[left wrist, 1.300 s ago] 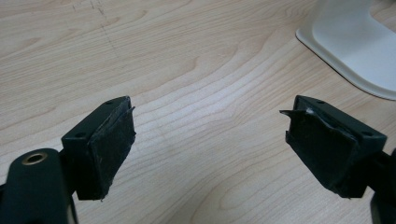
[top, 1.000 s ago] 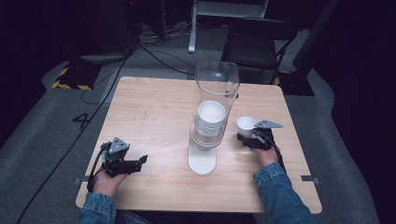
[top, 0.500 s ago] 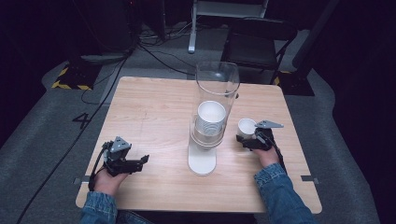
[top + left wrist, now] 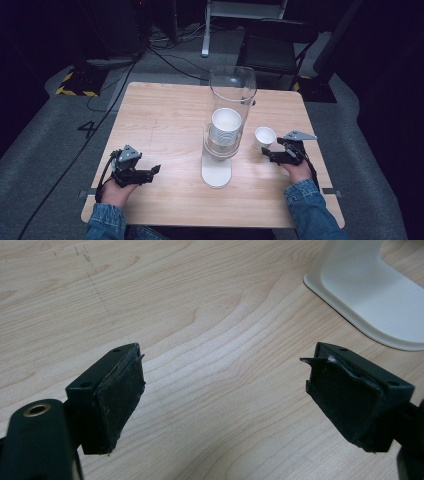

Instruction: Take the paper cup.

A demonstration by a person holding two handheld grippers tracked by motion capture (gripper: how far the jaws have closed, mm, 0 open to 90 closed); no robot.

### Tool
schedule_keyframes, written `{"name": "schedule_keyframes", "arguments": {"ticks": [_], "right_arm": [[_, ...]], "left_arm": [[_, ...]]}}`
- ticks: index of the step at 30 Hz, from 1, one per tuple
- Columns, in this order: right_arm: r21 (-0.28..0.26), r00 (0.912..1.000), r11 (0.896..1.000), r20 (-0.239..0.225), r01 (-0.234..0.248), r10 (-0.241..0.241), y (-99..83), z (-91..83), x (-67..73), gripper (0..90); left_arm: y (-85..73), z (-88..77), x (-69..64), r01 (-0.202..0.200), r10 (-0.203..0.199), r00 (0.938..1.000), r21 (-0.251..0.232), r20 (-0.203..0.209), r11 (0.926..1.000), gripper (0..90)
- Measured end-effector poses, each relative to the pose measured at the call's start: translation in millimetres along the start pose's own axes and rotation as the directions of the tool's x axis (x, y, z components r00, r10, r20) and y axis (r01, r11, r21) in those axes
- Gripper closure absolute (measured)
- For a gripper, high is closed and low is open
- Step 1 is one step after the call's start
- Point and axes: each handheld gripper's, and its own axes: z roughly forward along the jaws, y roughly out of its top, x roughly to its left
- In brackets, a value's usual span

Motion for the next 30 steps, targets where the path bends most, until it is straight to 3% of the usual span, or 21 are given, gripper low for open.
{"name": "schedule_keyframes", "arguments": {"ticks": [3,9,20,30], "right_arm": [[0.0,0.9999,1.0,-0.007,0.011,-0.011,-1.1,-14.5,1.1,14.8],[-0.097,0.9988,0.995,-0.049,-0.01,0.005,1.0,-45.8,4.4,14.7],[-0.123,0.9961,0.992,-0.078,0.031,-0.041,-3.4,-73.0,17.6,14.8],[-0.123,0.997,0.992,-0.058,0.043,-0.05,-19.8,-91.4,17.3,14.6]], "left_arm": [[1.3,1.5,-1.5,0.002,-0.002,1.0,-0.002,0.006,1.0,15.4],[-0.1,-3.0,-7.0,-0.039,0.039,0.9992,0.005,0.01,0.9992,15.4],[-3.6,-15.6,-14.0,-0.058,0.058,0.9981,-0.011,0.017,0.9982,15.3],[-17.0,-26.1,-20.6,-0.074,0.074,0.9973,0.004,0.005,0.9973,15.0]]}}
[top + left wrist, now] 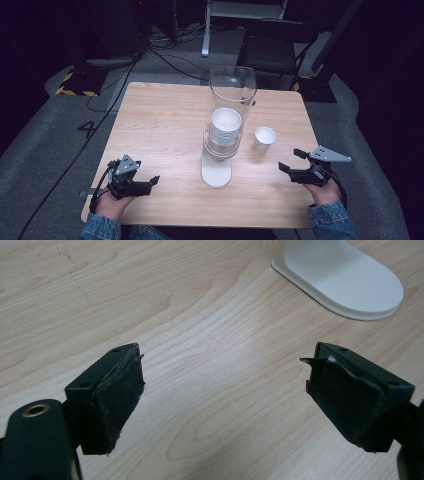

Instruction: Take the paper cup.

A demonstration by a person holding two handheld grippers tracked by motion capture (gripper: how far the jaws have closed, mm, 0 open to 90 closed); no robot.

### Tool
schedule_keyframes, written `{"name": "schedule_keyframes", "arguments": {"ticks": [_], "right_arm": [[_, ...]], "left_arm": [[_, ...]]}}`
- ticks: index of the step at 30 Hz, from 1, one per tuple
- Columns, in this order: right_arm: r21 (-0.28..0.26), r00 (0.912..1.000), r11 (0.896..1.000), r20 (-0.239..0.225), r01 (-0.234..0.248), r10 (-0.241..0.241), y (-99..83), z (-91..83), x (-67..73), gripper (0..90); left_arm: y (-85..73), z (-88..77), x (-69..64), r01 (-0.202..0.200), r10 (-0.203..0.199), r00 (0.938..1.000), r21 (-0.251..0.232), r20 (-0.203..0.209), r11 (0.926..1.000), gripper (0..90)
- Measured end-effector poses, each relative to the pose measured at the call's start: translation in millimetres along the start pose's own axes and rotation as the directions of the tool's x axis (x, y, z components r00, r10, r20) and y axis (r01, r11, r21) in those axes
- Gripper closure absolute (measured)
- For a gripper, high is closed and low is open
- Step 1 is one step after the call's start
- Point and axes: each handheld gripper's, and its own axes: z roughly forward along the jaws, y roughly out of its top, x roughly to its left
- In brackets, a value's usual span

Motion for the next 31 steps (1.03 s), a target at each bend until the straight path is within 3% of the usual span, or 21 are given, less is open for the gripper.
{"name": "schedule_keyframes", "arguments": {"ticks": [5,8,12,13,14,15,18,21,26,31], "right_arm": [[0.013,0.9998,1.0,0.017,0.01,-0.01,-12.8,-4.4,-6.7,14.5],[0.026,0.9996,1.0,0.028,0.003,-0.004,-22.6,-6.0,-11.1,14.5],[0.057,0.9972,0.998,0.064,0.034,-0.037,-32.5,-6.0,-13.3,14.6],[0.059,0.9967,0.998,0.08,0.003,-0.008,-35.5,-5.3,-14.8,14.7],[0.059,0.9967,0.998,0.08,0.003,-0.008,-35.5,-5.3,-14.8,14.7],[0.074,0.9952,0.996,0.085,-0.055,0.048,-38.7,-3.7,-18.6,14.7],[0.098,0.9932,0.992,0.088,-0.085,0.076,-43.3,-1.3,-22.4,14.7],[0.119,0.9956,0.991,0.075,-0.064,0.055,-44.9,1.0,-23.5,14.7],[0.103,0.9979,0.995,0.064,-0.016,0.009,-44.2,2.5,-22.8,14.7],[0.102,0.9978,0.995,0.066,-0.004,-0.002,-44.3,3.4,-22.8,14.7]], "left_arm": [[-7.7,-3.6,-1.0,0.025,-0.025,0.9997,-0.01,0.006,0.9996,15.0],[-12.3,-4.3,-1.2,0.021,-0.021,0.9998,-0.006,-0.001,0.9998,15.0],[-14.7,-2.5,-0.5,0.016,-0.016,0.9996,0.007,-0.025,0.9999,15.0],[-14.7,-1.4,-0.1,0.017,-0.017,0.9995,0.005,-0.028,0.9998,15.0],[-14.7,-1.4,-0.1,0.017,-0.017,0.9995,0.005,-0.028,0.9998,15.1],[-14.8,-0.5,-0.4,0.018,-0.018,0.9994,0.007,-0.03,0.9998,15.1],[-15.0,0.8,0.3,0.015,-0.015,0.9994,0.007,-0.032,0.9999,15.1],[-15.3,1.0,1.4,0.018,-0.018,0.9993,0.013,-0.033,0.9997,15.1],[-15.7,1.1,1.9,0.02,-0.02,0.9994,0.012,-0.03,0.9997,15.1],[-16.1,1.6,2.6,0.03,-0.03,0.9992,0.014,-0.028,0.9994,15.1]]}}
